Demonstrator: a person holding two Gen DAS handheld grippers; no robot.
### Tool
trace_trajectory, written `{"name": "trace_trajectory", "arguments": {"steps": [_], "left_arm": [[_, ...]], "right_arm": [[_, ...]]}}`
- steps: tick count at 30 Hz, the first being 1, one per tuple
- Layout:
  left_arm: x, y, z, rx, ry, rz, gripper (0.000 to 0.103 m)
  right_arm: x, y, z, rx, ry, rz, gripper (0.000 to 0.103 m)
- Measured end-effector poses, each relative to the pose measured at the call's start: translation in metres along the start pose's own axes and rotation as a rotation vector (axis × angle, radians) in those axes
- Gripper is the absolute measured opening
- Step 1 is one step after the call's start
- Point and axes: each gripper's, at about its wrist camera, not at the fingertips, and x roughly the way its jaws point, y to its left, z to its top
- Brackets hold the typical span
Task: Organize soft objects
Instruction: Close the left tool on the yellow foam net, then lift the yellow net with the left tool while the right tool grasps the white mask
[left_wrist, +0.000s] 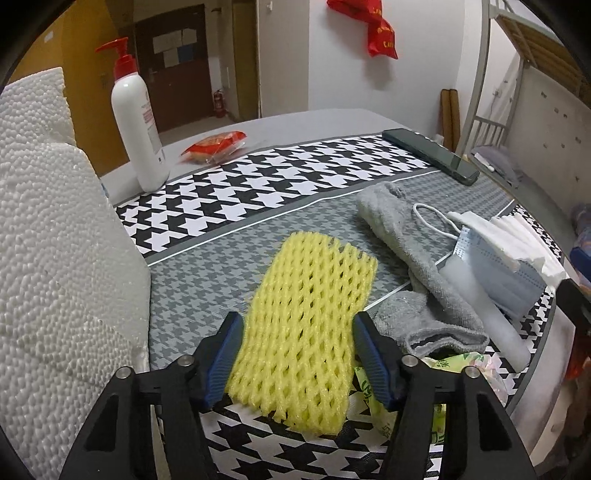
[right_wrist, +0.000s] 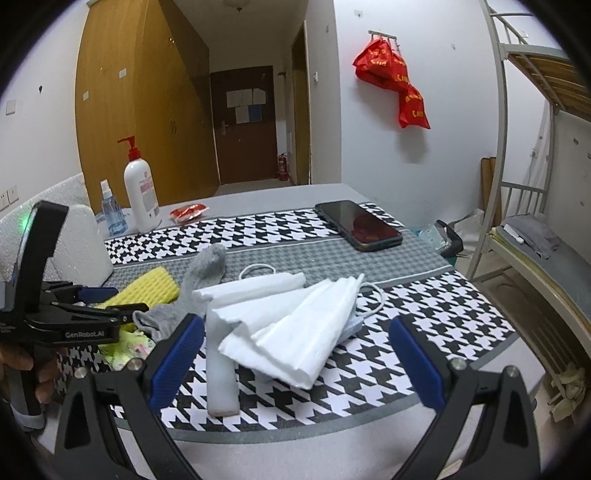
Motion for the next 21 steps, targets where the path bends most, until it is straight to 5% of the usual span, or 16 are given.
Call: {"name": "trace_trajectory", "arguments": {"steps": [3,6,15,21], "left_arm": [[-0.002,0.002,0.000,-0.006,-0.009,-0.012,0.046],[-0.004,0.006,0.001,-0.021,-0.018,-0.044,0.021],[-0.015,0.009,0.001,-0.037,-0.081,-0.135,0.019],[-0.020,0.007,0.001,-0.030,-0.103,-0.153,0.019]], "right_arm": [[0.006,-0.001,0.002,-0.014,0.015,-0.014,0.101],[0.011,-0.003,0.002,-0.021,0.029,-0.029,0.101],[0.016,-0.001,0.006,-0.012,0.048,-0.025,0.101],[0.027,-0.006,0.006,0.037,0.100,0.016,0.074]]}}
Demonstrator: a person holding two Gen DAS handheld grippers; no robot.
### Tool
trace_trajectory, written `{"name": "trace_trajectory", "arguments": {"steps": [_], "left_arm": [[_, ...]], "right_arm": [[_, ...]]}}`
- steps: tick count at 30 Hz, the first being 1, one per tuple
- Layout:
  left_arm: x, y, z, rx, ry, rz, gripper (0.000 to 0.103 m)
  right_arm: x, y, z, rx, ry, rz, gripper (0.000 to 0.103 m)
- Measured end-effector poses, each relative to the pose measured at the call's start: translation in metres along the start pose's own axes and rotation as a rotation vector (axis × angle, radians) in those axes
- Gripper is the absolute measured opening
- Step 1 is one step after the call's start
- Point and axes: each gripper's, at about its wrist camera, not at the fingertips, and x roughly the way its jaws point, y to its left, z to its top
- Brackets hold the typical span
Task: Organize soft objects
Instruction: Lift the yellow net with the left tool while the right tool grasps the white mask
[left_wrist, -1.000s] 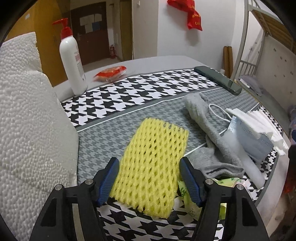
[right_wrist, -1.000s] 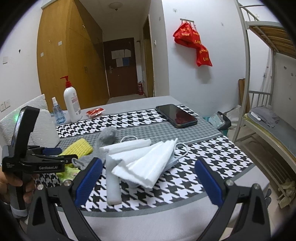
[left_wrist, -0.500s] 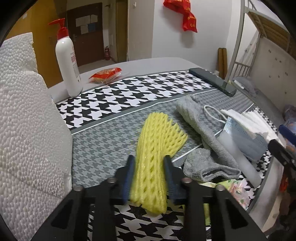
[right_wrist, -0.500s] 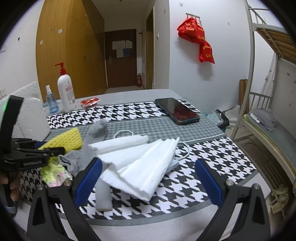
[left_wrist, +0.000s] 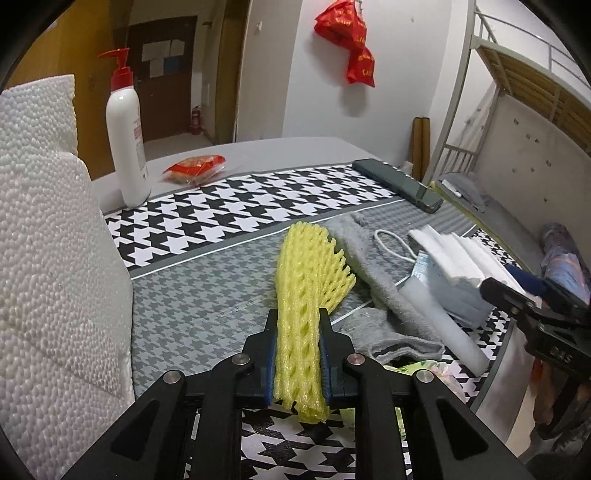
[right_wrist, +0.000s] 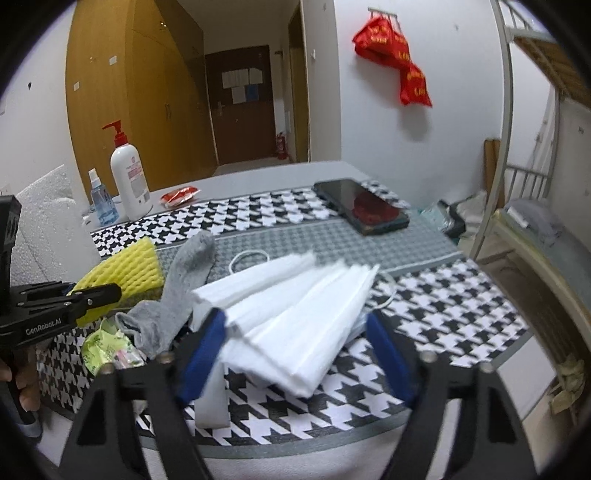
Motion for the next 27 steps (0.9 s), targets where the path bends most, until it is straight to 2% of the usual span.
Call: {"name": "trace_trajectory", "arguments": {"steps": [2,6,9,17,21,24,27], "left_arm": [[-0.002,-0.001,0.000,0.003,-0.006,-0.006,0.019],[-0.004,-0.002,-0.001,0.008,-0.011,-0.013,0.019],[-0.005,-0.003,-0.002,0.012,-0.020,-0.016,0.019],[-0.008,-0.003,-0.003,0.016,-0.027,-0.021,0.019],[-0.008,-0.004,-0.003,0.019,-0.024,-0.028,0.019],[-0.008,-0.003,-0.003,0.018,-0.026,-0.030,0.019],[-0.008,-0.003,-0.003,0.016,-0.025,-0.027,0.019]], "right_arm": [[0.002,-0.004,-0.002,0.025,0.015,0.003,0.069],[0.005,-0.008,-0.003,0.049,0.037,0.026,0.040],[0.003,-0.013,-0.002,0.078,0.032,0.036,0.028],[-0.020,-0.018,0.002,0.089,-0.018,0.031,0.026],[-0.026,-0.017,-0.008,0.047,0.000,-0.001,0.026],[-0.023,-0.017,-0.014,0.019,0.022,-0.043,0.031],[-0.025,-0.021,-0.012,0.022,0.025,-0.046,0.032]]}}
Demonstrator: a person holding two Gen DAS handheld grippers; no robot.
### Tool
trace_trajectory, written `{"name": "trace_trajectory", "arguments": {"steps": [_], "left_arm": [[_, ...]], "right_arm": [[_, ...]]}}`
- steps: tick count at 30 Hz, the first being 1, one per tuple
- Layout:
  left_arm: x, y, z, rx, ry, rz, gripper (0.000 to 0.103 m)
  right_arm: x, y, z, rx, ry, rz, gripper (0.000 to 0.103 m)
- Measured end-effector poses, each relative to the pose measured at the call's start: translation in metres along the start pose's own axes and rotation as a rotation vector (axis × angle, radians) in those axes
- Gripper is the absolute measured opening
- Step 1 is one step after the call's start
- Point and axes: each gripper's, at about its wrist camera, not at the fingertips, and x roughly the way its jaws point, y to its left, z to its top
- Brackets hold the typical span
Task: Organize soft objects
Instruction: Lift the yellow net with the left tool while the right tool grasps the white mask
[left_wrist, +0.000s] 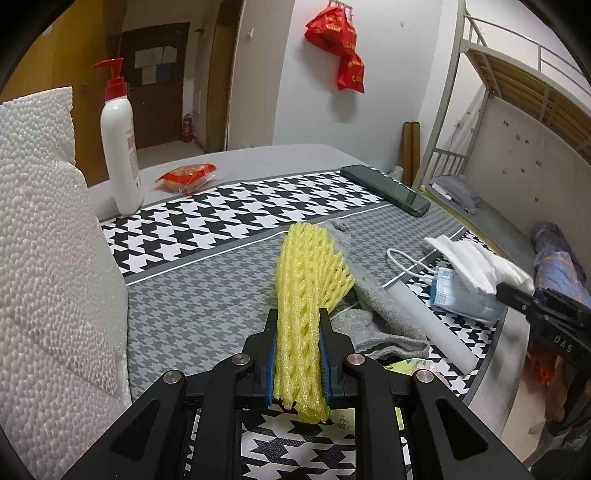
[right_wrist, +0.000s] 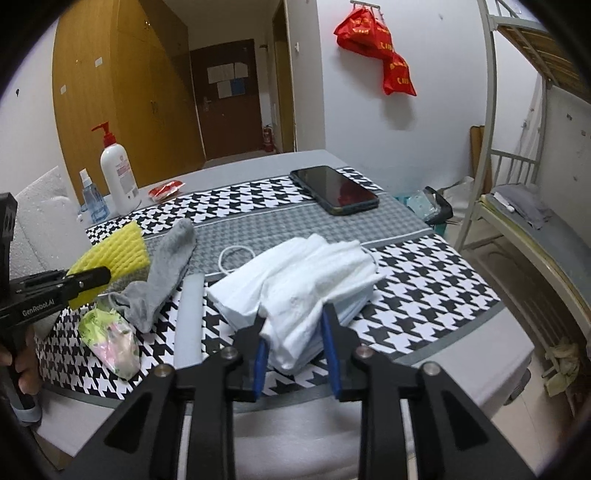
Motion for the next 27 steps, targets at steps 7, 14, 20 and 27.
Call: {"name": "trace_trajectory", "arguments": {"steps": [7,14,20,27], "left_arm": [[-0.001,0.000,0.000,-0.003,-0.002,0.003,0.019],[0.001,-0.001,0.000,0.001,0.000,0.001,0.019],[0.001,-0.001,0.000,0.000,-0.001,-0.001,0.019],[0.000,-0.002,0.000,0.005,-0.005,-0.002,0.019]], "right_arm": [[-0.019,-0.006,0.010,0.002,-0.059,-0.019,0.066],[-0.004,-0.020,0.026,0.073,-0.011,-0.017,0.066],[0.031,-0.029,0.033,0.131,0.097,0.005,0.066],[0.051,-0.029,0.027,0.144,0.156,0.011,0.030]]}}
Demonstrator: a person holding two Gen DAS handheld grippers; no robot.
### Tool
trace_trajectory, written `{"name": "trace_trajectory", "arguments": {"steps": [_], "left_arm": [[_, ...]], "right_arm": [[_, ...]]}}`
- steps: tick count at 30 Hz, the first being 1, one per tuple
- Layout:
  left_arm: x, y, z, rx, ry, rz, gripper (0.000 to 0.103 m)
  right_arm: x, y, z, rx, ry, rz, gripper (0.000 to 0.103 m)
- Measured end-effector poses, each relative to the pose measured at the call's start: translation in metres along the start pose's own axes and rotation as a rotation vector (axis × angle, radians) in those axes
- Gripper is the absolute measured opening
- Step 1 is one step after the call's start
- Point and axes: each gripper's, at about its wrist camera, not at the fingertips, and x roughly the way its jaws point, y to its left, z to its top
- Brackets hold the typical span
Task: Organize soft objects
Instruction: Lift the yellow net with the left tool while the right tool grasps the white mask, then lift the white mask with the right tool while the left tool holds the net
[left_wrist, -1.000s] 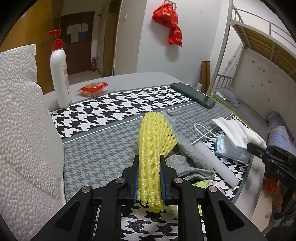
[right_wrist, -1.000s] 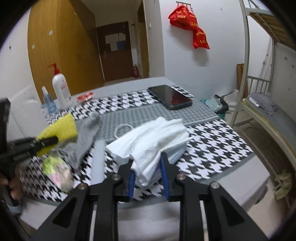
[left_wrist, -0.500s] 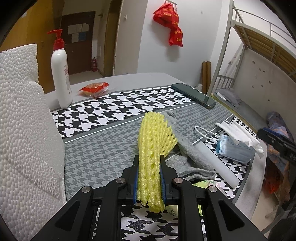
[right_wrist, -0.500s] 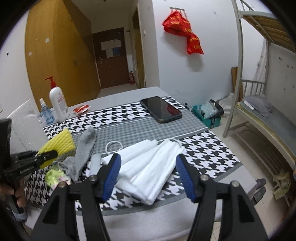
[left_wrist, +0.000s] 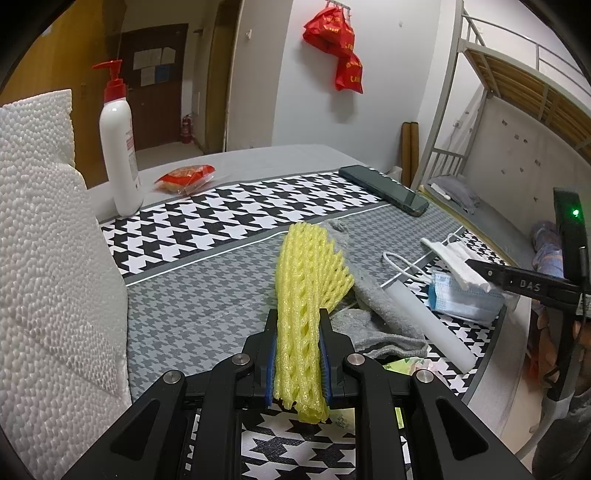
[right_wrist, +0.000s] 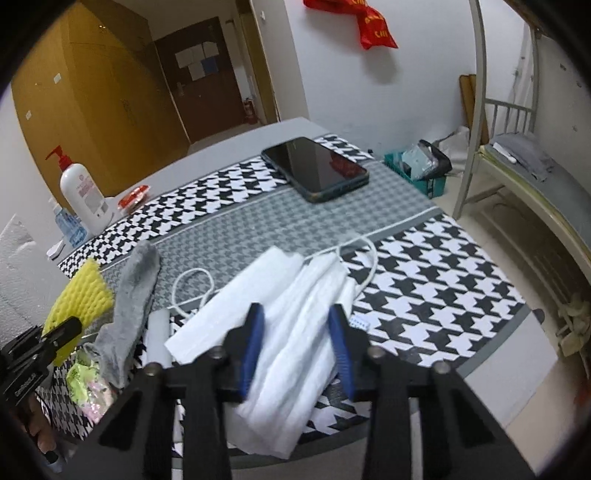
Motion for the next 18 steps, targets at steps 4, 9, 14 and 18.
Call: {"name": "trace_trajectory", "arguments": {"steps": [4,9,14,18], "left_arm": [[-0.001,-0.001,-0.001,0.002,-0.003,0.000,0.019],[-0.004,-0.003,-0.001,0.009,-0.018,-0.001,0.019],[-0.009,-0.006,-0.001,0.025,-0.036,-0.003,0.019],[-0.009,-0.009,-0.001,0.038,-0.044,0.003,0.019]], "right_arm": [[-0.003,-0.003,-0.001,0.020,-0.024,0.013,0.010],[-0.026,-0.003,0.006,0.033,-0.096,0.041,0.009],[-0.055,0.003,0.012,0.009,-0.184,0.050,0.009],[-0.037,0.010,0.010,-0.040,-0.134,0.017,0.009]]}}
